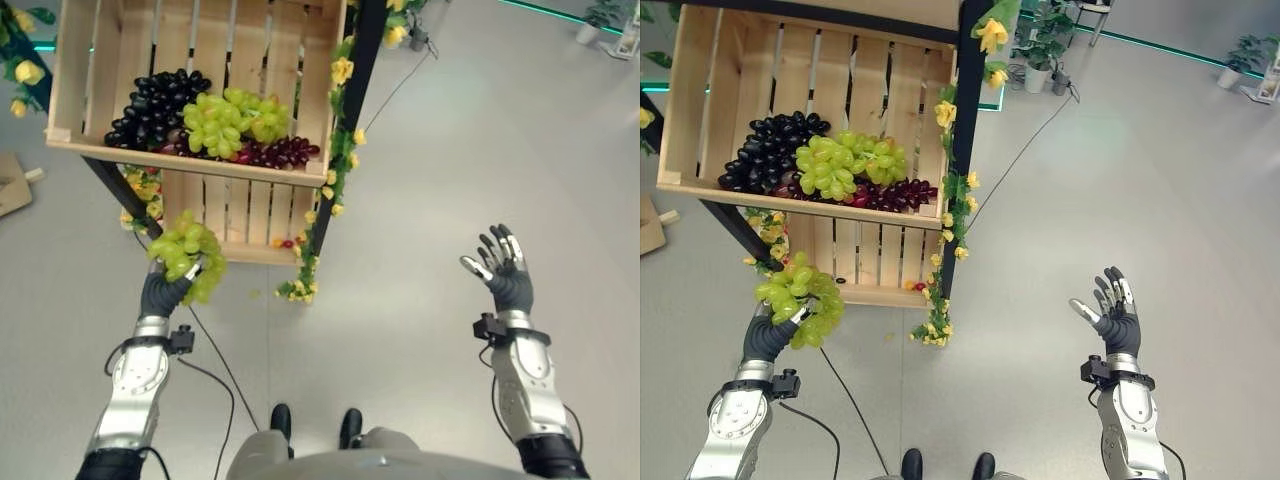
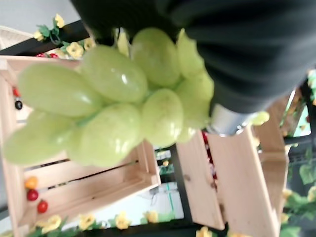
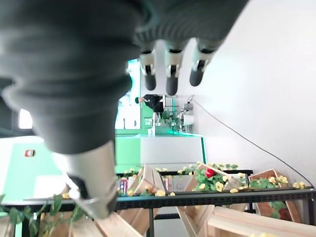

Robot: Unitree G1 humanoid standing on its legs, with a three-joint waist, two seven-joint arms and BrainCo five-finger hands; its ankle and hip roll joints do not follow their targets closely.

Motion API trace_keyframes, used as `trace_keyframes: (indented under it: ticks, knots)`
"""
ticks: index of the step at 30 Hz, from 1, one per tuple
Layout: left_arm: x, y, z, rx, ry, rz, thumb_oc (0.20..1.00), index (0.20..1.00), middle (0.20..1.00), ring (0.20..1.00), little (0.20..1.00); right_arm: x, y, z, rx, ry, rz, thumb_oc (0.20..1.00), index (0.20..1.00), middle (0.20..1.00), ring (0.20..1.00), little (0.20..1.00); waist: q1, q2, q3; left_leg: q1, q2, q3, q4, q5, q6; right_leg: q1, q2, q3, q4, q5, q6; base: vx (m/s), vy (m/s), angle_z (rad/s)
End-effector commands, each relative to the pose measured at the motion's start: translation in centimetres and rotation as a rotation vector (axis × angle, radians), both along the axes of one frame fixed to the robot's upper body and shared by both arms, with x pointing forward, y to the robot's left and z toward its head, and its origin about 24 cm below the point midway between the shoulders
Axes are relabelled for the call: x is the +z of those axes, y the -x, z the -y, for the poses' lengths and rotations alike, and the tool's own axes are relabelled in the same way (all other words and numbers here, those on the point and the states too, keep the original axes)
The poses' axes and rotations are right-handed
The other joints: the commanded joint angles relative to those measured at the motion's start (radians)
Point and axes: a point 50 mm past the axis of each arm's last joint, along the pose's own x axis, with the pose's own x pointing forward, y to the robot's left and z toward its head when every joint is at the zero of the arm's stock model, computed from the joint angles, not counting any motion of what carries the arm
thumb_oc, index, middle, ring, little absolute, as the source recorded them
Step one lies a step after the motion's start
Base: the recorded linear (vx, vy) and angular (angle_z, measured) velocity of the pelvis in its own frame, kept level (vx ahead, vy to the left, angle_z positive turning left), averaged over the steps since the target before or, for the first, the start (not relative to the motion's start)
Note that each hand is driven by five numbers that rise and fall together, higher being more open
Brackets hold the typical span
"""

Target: Pick up the fruits from the basket on one side to the basket on the other side

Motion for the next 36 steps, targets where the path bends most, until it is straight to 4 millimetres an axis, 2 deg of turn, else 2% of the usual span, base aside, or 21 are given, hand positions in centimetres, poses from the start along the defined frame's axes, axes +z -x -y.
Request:
trace_keyframes:
  ticks: [1, 5, 11, 15, 18, 21, 23, 24, 26, 29, 30, 31, 32, 33, 36]
  knots:
    - [3.8, -1.1, 0.4, -0.046, -0.043, 0.186, 0.2, 0.2, 0.2, 0.2, 0.2, 2.1, -1.2, 1.0, -0.008, 0.053, 0.093, 1.0, 1.0, 1.0, 1.0, 1.0, -0.016, 0.005, -0.043, 0.029, 0.022, -0.005, 0.027, -0.045, -0.095, 0.001, 0.033, 0.027, 0.026, -0.03, 0.055, 0.06, -0.03, 0.22]
    - [3.3, -1.1, 0.5, -0.043, -0.02, 0.167, 0.2, 0.2, 0.2, 0.2, 0.2, 1.7, -0.8, 1.2, -0.007, 0.049, 0.072, 1.0, 1.0, 1.0, 1.0, 1.0, -0.024, 0.014, -0.062, 0.035, 0.021, 0.0, 0.028, -0.051, -0.097, 0.03, 0.03, 0.03, -0.003, -0.03, 0.049, 0.07, -0.068, 0.22]
    - [2.6, -1.2, 1.2, -0.055, 0.011, 0.147, 0.2, 0.2, 0.2, 0.2, 0.2, 1.9, -0.6, 1.9, -0.024, 0.051, 0.075, 1.0, 1.0, 1.0, 1.0, 1.0, -0.035, 0.019, -0.06, 0.011, 0.028, -0.001, 0.132, -0.069, -0.133, 0.063, 0.025, 0.012, -0.036, -0.033, 0.035, 0.04, -0.112, 0.3]
    - [2.3, -1.1, 1.4, -0.06, 0.031, 0.138, 0.2, 0.2, 0.2, 0.2, 0.2, 2.0, -0.6, 2.2, -0.035, 0.047, 0.079, 1.0, 1.0, 1.0, 1.0, 1.0, -0.028, 0.021, -0.034, -0.048, 0.049, -0.01, 0.279, -0.023, -0.193, 0.101, 0.031, 0.007, -0.054, -0.042, 0.015, 0.0, -0.1, 0.09]
    - [2.0, -0.8, 1.2, -0.047, 0.031, 0.128, 0.2, 0.2, 0.2, 0.2, 0.2, 2.0, -0.5, 2.2, -0.031, 0.046, 0.079, 1.0, 1.0, 1.0, 1.0, 1.0, -0.03, 0.024, -0.031, -0.059, 0.067, 0.003, 0.323, -0.001, -0.21, 0.117, 0.032, -0.002, -0.06, -0.047, 0.008, 0.03, -0.064, 0.02]
    - [2.1, -0.7, 1.1, -0.042, 0.027, 0.129, 0.2, 0.2, 0.2, 0.2, 0.2, 2.2, -0.7, 2.1, -0.018, 0.057, 0.082, 1.0, 1.0, 1.0, 1.0, 1.0, -0.016, 0.026, -0.012, -0.093, 0.053, -0.051, 0.421, 0.031, -0.232, 0.123, 0.037, 0.023, -0.055, -0.055, -0.009, 0.0, -0.03, -0.01]
    - [2.0, -0.6, 1.0, -0.033, 0.028, 0.129, 0.2, 0.2, 0.2, 0.2, 0.2, 2.0, -0.6, 2.2, -0.023, 0.055, 0.075, 1.0, 1.0, 1.0, 1.0, 1.0, -0.018, 0.029, -0.009, -0.105, 0.108, -0.071, 0.379, 0.036, -0.216, 0.127, 0.036, 0.03, -0.055, -0.068, -0.01, 0.03, 0.026, -0.08]
    - [2.0, -0.6, 1.0, -0.031, 0.026, 0.13, 0.2, 0.2, 0.2, 0.2, 0.2, 2.0, -0.6, 2.3, -0.027, 0.055, 0.074, 1.0, 1.0, 1.0, 1.0, 1.0, -0.022, 0.032, -0.011, -0.098, 0.139, -0.078, 0.33, 0.024, -0.206, 0.129, 0.033, 0.03, -0.053, -0.075, -0.005, 0.07, 0.088, -0.29]
    - [2.2, -0.6, 1.0, -0.023, 0.022, 0.142, 0.2, 0.2, 0.2, 0.2, 0.2, 2.1, -0.7, 2.4, -0.034, 0.051, 0.081, 1.0, 1.0, 1.0, 1.0, 1.0, -0.019, 0.035, -0.015, -0.093, 0.205, -0.135, 0.191, 0.039, -0.195, 0.121, 0.024, 0.042, -0.043, -0.083, 0.01, 0.08, 0.123, -0.26]
    - [2.3, -0.7, 0.8, -0.013, 0.019, 0.149, 0.2, 0.2, 0.2, 0.2, 0.2, 2.4, -1.0, 2.6, -0.044, 0.064, 0.091, 1.0, 1.0, 1.0, 1.0, 1.0, -0.015, 0.048, -0.017, -0.119, 0.311, -0.227, 0.028, 0.164, -0.223, 0.11, 0.018, 0.072, -0.042, -0.098, 0.024, 0.07, 0.176, -0.1]
    - [2.4, -0.7, 0.7, -0.012, 0.014, 0.15, 0.2, 0.2, 0.2, 0.2, 0.2, 2.5, -1.2, 2.6, -0.039, 0.072, 0.091, 1.0, 1.0, 1.0, 1.0, 1.0, -0.012, 0.05, -0.017, -0.117, 0.329, -0.263, 0.004, 0.179, -0.231, 0.113, 0.016, 0.09, -0.048, -0.102, 0.03, 0.09, 0.189, -0.08]
    - [2.3, -0.6, 0.5, -0.011, 0.004, 0.14, 0.2, 0.2, 0.2, 0.2, 0.2, 2.5, -1.2, 2.7, -0.045, 0.08, 0.088, 1.0, 1.0, 1.0, 1.0, 1.0, -0.014, 0.056, -0.017, -0.115, 0.349, -0.268, -0.019, 0.202, -0.246, 0.123, 0.017, 0.101, -0.058, -0.103, 0.035, 0.07, 0.13, -0.17]
    - [2.3, -0.6, 0.5, -0.011, 0.004, 0.14, 0.2, 0.2, 0.2, 0.2, 0.2, 2.5, -1.2, 2.7, -0.045, 0.081, 0.088, 1.0, 1.0, 1.0, 1.0, 1.0, -0.013, 0.057, -0.016, -0.11, 0.352, -0.267, -0.026, 0.206, -0.248, 0.126, 0.019, 0.102, -0.06, -0.101, 0.034, 0.1, 0.283, -0.25]
    - [2.5, -0.7, 0.5, -0.014, 0.002, 0.149, 0.2, 0.2, 0.2, 0.2, 0.2, 2.8, -1.2, 3.0, -0.048, 0.093, 0.096, 1.0, 1.0, 1.0, 1.0, 1.0, -0.017, 0.072, -0.017, -0.101, 0.372, -0.244, -0.048, 0.229, -0.276, 0.134, 0.008, 0.105, -0.073, -0.096, 0.051, 0.08, 0.304, -0.34]
    - [2.9, -0.8, 0.4, -0.028, -0.015, 0.158, 0.2, 0.2, 0.2, 0.2, 0.2, 3.4, -1.6, 3.1, -0.035, 0.116, 0.108, 1.0, 1.0, 1.0, 1.0, 1.0, -0.002, 0.088, -0.01, -0.083, 0.343, -0.295, 0.004, 0.214, -0.293, 0.131, -0.024, 0.124, -0.08, -0.07, 0.075, 0.08, 0.381, -0.24]
